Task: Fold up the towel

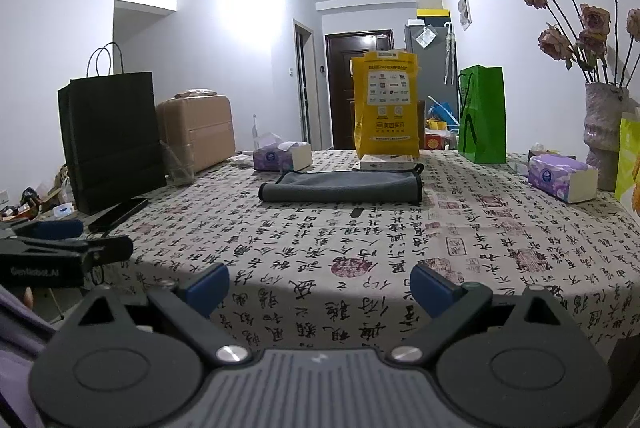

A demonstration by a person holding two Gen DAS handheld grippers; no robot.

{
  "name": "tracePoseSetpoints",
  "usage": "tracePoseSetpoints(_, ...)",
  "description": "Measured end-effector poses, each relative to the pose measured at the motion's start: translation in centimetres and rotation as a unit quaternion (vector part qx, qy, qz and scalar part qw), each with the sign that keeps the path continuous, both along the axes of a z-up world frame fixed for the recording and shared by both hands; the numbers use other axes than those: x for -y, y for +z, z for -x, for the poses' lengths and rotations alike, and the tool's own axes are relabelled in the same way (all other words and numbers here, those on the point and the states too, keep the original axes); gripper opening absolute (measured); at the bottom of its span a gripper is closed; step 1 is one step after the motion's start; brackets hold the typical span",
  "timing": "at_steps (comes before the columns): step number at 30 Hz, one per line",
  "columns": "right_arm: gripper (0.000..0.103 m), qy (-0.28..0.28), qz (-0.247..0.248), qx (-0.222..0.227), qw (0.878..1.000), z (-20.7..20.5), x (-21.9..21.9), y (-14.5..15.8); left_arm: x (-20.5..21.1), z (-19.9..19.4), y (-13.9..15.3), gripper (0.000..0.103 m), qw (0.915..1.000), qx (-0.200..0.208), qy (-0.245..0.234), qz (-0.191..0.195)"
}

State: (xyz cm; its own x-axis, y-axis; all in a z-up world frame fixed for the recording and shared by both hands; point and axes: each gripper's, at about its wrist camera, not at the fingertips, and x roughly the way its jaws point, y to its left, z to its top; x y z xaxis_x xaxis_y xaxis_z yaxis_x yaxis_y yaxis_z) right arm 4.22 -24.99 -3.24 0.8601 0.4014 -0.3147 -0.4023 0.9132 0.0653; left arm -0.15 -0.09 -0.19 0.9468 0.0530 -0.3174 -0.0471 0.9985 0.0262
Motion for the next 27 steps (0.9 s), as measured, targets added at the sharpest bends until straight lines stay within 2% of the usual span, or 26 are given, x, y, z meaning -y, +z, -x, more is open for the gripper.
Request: tracePoseSetpoints(27,0.097,0.001,-0.003,-0.005,1.0,-0.23,0.04,-0.28,0.13,-0.05,0.26,0.103,1.0,-0.001,-0.002,0.0)
